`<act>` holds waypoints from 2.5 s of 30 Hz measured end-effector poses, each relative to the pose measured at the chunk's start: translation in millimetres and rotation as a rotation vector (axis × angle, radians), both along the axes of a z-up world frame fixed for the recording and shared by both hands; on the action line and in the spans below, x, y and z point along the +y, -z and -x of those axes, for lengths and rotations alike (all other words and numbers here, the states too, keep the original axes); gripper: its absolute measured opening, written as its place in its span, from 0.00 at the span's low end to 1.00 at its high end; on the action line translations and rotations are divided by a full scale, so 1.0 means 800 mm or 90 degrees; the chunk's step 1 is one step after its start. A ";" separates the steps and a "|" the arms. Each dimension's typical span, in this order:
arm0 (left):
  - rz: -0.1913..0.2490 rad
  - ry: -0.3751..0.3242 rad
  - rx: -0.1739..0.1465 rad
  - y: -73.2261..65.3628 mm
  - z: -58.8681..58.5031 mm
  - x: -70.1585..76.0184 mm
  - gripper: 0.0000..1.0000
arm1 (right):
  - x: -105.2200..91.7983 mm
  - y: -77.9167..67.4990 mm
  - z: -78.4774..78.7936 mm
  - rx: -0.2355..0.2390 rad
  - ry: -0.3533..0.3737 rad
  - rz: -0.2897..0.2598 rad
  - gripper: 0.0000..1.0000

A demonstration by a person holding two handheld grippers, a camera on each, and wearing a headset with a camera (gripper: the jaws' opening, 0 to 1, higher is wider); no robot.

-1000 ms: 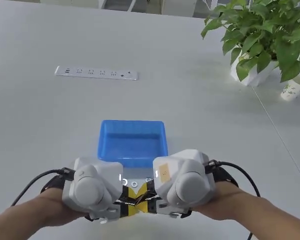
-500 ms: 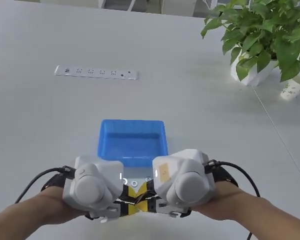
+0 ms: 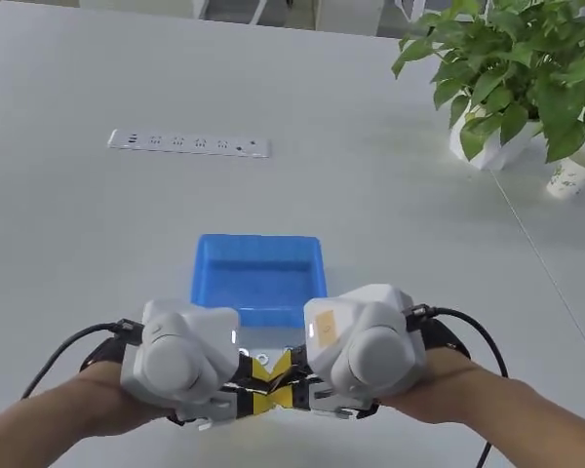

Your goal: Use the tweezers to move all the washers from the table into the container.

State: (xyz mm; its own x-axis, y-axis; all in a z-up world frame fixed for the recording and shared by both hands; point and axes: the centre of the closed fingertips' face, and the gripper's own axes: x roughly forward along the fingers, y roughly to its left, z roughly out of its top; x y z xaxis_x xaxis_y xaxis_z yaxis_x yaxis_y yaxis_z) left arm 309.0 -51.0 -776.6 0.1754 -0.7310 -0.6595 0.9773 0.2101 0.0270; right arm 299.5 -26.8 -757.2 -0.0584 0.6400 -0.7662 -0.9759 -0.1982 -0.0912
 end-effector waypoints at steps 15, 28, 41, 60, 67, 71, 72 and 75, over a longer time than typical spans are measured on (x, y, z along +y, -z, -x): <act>0.022 -0.009 0.023 0.007 0.002 -0.002 0.10 | -0.001 0.008 0.002 0.007 -0.009 0.005 0.08; 0.020 -0.007 0.024 0.006 0.002 0.000 0.10 | 0.001 0.005 0.002 0.023 -0.005 -0.002 0.08; 0.013 0.007 0.022 0.008 0.005 0.001 0.11 | 0.004 0.004 0.006 0.037 -0.001 -0.012 0.08; 0.004 -0.011 0.033 0.007 0.010 0.011 0.27 | -0.004 0.003 0.004 0.024 -0.004 -0.005 0.08; 0.007 -0.039 0.033 0.000 0.011 0.026 0.31 | -0.010 -0.003 -0.003 0.012 0.001 -0.009 0.09; 0.014 -0.065 0.031 -0.009 0.010 0.035 0.33 | -0.013 -0.004 -0.009 0.006 0.004 -0.009 0.09; 0.017 -0.073 0.031 -0.011 0.008 0.038 0.34 | -0.013 -0.005 -0.011 0.003 0.005 -0.008 0.09; 0.025 -0.090 0.030 -0.016 0.006 0.045 0.35 | -0.015 -0.006 -0.017 -0.001 0.009 -0.008 0.09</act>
State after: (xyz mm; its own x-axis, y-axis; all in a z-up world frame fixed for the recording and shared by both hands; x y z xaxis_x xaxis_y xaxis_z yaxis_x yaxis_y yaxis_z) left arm 303.9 -15.2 -763.5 0.2477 -0.7265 -0.6409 0.9382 0.3451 -0.0285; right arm 312.9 -38.8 -752.2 -0.0488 0.6504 -0.7580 -0.9784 -0.1837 -0.0946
